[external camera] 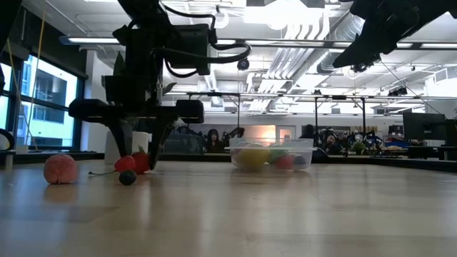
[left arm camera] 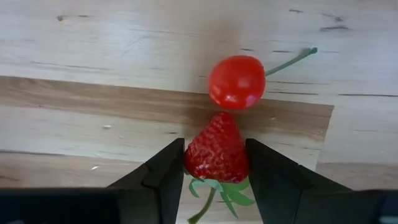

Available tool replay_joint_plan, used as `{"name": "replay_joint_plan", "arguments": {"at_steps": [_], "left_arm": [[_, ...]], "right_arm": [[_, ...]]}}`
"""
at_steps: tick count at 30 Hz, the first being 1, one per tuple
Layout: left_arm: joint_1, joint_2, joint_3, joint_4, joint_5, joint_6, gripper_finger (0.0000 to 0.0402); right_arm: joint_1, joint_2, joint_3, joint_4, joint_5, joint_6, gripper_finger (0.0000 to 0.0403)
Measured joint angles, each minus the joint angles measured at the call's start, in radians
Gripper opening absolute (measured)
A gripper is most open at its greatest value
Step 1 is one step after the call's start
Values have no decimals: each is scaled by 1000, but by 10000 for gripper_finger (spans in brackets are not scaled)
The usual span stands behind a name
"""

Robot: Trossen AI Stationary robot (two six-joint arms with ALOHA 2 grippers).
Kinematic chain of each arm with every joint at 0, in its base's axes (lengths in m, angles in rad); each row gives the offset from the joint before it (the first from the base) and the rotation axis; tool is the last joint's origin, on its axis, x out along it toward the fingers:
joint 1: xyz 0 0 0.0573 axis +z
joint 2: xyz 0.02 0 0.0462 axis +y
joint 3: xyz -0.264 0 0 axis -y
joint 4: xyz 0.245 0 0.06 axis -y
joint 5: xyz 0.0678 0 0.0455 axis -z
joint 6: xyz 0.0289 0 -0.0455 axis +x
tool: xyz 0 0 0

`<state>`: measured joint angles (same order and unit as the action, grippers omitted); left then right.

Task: Pick and placing Produce into tupperware
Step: Put the right strawberry into the transparent bin

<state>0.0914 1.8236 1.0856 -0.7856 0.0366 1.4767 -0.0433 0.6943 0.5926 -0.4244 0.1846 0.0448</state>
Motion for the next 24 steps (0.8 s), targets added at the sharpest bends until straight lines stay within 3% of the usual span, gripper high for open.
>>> {"name": "replay_joint_plan", "arguments": {"at_steps": [8, 16, 20, 24], "left_arm": [[0, 0, 74, -7, -33, -60, 149], [12, 0, 265, -4, -146, -89, 148], [58, -1, 378, 23, -150, -81, 148], [120, -1, 412, 132, -115, -35, 148]], "right_arm": [[0, 0, 0, 0, 0, 0, 73], [0, 0, 0, 0, 0, 0, 73], [0, 0, 0, 0, 0, 0, 73], [0, 0, 0, 0, 0, 0, 73]]}}
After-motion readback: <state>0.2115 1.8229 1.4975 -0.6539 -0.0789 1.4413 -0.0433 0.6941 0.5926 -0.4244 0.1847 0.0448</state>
